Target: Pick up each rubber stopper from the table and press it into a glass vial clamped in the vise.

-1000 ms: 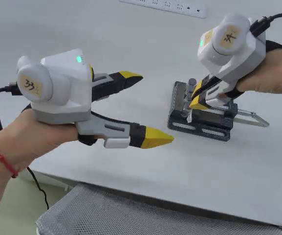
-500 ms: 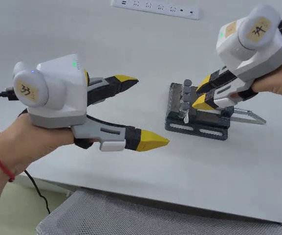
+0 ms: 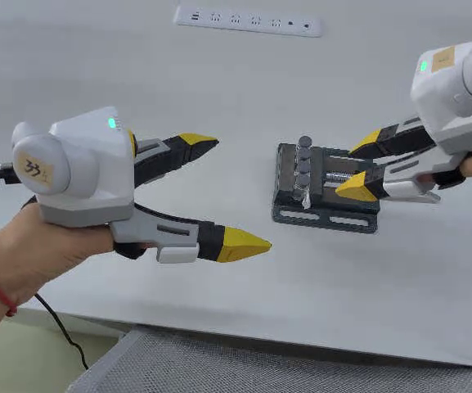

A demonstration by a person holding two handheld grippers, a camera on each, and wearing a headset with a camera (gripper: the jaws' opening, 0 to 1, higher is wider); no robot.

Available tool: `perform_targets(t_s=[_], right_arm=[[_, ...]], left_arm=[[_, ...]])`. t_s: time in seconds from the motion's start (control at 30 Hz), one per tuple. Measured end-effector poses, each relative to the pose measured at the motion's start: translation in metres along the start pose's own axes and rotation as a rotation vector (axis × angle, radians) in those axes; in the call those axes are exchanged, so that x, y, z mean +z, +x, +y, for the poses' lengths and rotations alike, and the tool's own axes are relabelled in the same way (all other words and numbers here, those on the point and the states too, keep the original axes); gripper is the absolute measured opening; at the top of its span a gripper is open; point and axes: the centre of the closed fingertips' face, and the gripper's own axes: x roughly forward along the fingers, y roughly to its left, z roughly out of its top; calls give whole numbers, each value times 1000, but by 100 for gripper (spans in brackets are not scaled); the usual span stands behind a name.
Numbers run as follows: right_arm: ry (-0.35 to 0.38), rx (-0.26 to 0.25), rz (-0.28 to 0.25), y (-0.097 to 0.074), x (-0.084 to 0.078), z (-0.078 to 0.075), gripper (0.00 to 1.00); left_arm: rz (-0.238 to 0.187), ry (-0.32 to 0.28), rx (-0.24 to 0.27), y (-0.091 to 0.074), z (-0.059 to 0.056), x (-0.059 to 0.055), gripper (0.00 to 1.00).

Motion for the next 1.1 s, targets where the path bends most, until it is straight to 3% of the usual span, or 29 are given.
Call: perform_targets(t_s=[0.4,0.57,0.9,1.1], right_arm=[[102,-47,-200,-20,-20,4,47],[125,-65,-282,-25,-29,8,59],[157,-71,-362,-32,-58,23,77],[167,-76,-401,-34,-63,28,86]], left_arm=[[34,21,5,-2,3,-11,99],[54,30,10,-1,4,-18,99],[94,44,29,-1,7,-34,99],[109,46,38,1,8,-41,99]])
